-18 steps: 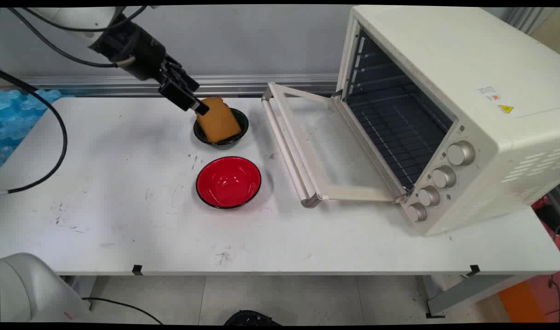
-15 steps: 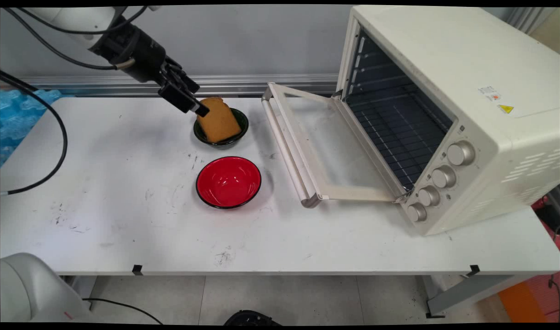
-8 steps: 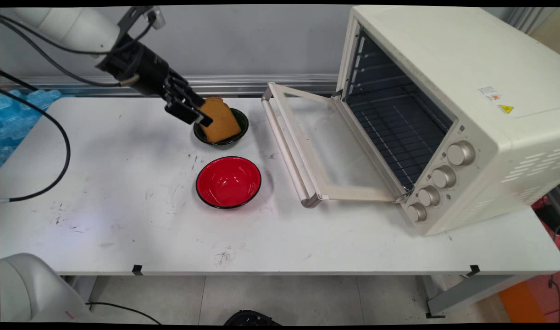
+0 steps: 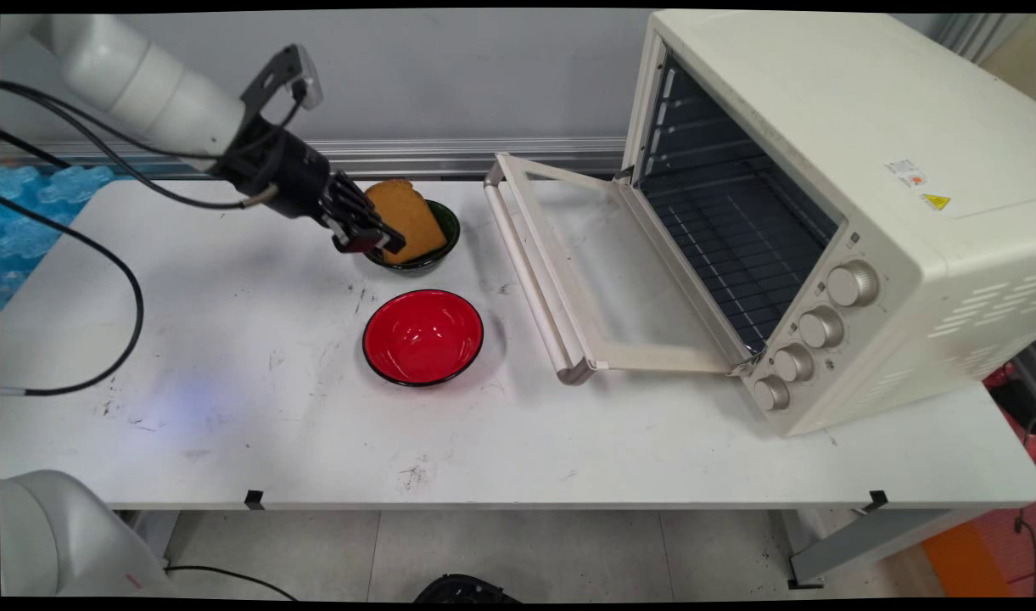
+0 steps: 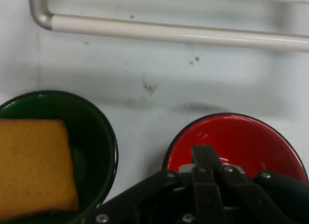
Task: Close the oven
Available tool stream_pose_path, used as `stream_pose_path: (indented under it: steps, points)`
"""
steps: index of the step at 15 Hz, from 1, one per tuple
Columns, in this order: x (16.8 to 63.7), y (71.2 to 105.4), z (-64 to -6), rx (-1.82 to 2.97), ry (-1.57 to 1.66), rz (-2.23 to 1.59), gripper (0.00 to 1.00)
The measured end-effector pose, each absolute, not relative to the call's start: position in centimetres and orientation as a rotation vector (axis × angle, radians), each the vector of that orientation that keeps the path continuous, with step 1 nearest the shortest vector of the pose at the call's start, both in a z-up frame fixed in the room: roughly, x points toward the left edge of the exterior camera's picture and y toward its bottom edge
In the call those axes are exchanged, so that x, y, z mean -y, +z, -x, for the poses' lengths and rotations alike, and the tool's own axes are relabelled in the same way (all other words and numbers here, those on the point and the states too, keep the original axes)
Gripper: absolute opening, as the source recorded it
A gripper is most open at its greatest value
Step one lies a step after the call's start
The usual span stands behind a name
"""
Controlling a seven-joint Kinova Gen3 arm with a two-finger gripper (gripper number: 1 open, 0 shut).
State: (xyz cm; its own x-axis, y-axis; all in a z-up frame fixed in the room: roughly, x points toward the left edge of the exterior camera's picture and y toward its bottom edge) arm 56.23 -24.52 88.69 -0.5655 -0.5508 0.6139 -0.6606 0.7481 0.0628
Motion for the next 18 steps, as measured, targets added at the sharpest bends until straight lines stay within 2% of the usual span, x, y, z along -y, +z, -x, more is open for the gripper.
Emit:
stream_pose_path:
  steps: [5,18]
  points:
    - [25.3,85.0,-55.6,2.278,0.260,-0.876,0.00]
    - [27.5,78.5,-53.9,2.155,0.313,-0.855,0.00]
